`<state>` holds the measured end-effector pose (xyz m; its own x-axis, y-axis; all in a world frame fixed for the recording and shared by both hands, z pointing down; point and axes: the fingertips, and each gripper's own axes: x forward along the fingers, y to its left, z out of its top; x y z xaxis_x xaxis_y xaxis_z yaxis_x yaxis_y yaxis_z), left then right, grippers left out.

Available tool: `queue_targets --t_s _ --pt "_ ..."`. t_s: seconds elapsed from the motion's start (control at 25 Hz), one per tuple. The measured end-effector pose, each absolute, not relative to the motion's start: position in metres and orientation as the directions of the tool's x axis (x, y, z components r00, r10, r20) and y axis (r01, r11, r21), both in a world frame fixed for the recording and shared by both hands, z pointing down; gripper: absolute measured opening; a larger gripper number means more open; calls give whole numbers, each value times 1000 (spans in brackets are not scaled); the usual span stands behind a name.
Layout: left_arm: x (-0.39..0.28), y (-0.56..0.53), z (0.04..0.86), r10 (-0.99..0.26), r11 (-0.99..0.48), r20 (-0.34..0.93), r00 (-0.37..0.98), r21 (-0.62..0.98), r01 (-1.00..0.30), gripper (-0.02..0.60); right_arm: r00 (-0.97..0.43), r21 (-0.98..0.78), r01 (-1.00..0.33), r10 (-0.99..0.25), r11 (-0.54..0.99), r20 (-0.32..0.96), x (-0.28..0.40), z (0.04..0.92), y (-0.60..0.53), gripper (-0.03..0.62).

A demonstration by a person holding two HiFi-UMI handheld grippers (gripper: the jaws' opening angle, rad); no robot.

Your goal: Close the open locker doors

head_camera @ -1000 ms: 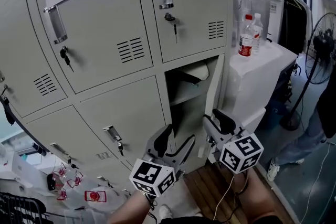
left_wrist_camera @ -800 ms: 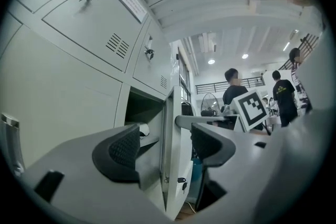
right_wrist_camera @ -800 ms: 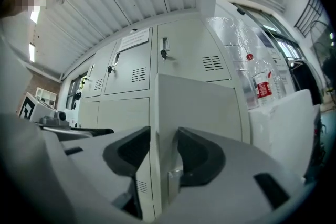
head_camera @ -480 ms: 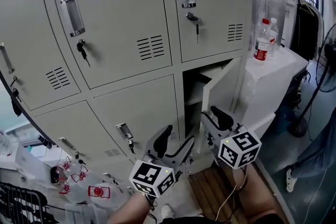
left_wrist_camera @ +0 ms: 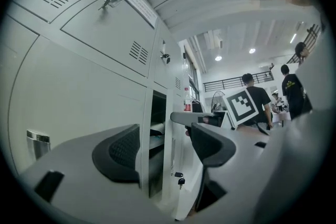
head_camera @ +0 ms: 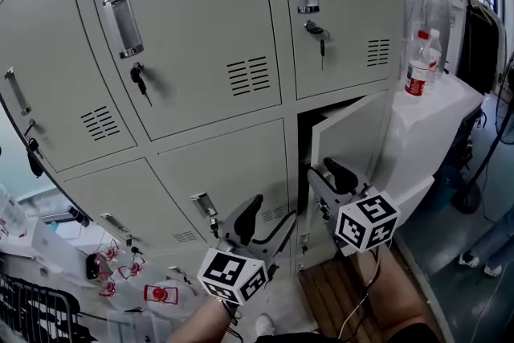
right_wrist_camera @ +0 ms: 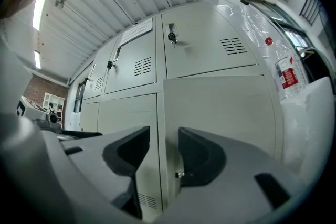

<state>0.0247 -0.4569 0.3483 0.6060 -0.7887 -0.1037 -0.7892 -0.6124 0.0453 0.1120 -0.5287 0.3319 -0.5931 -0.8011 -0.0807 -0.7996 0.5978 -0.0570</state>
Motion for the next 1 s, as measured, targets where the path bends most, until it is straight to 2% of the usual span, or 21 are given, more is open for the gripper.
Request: queue_targets --t_s 1.0 --pt "-2 -495 356 -824 -565 -88 559 58 -823 301 -638 -58 -763 -764 644 -93 81 331 -586 161"
